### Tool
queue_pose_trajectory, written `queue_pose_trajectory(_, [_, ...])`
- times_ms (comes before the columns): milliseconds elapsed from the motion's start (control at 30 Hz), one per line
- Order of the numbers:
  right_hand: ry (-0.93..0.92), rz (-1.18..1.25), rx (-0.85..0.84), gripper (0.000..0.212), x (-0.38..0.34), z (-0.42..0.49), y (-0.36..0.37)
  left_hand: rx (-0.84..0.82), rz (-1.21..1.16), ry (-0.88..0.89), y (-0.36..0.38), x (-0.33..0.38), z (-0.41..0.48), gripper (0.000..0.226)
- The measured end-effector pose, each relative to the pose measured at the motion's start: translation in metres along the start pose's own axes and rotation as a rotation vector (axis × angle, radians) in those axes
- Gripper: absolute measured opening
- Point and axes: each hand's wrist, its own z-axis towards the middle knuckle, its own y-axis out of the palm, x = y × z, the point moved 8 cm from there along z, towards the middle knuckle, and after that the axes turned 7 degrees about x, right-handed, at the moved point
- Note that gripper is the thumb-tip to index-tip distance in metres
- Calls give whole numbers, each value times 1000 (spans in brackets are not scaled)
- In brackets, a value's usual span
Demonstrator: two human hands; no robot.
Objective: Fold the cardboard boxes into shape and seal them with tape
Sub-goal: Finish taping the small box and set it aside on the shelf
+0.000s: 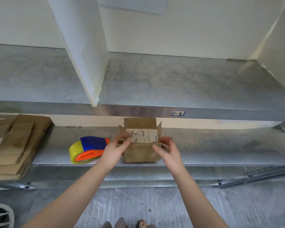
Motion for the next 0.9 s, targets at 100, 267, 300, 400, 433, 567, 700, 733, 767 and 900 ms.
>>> queue_pose_trajectory(100, [23,-21,77,28,8,0,0,106,-39,-27,-7,-6,-4,56])
queue_pose_trajectory(267, [28,-59,36,63,15,-6,6,8,-104,-85,2,-23,-9,59])
queue_pose_trajectory(300, [7,-89,13,68,16,-6,7,12,-124,-92,2,-25,-10,57])
queue_pose_trajectory(400, [-25,-78,19,56,18,-5,6,37,-174,-89,1,-27,-9,54])
queue_pose_trajectory(433, [-25,-66,30,49,20,-5,6,44,-164,-80,0,-27,-9,54])
queue_pose_trajectory(567, [-20,-20,59,34,30,2,5,1,-157,-44,3,-26,-8,61])
queue_pose_trajectory(700, [-37,-63,47,39,38,11,6,-43,-167,-37,7,-36,-5,65])
queue_pose_trajectory(733, [-24,-42,25,44,41,12,8,-51,-151,-33,8,-39,-4,64])
queue_pose_trajectory(767, [-6,-22,5,51,46,13,10,-63,-131,-32,10,-42,-2,65])
queue_pose_trajectory(900, [43,-109,-31,69,61,12,13,-127,-119,-36,14,-48,3,72])
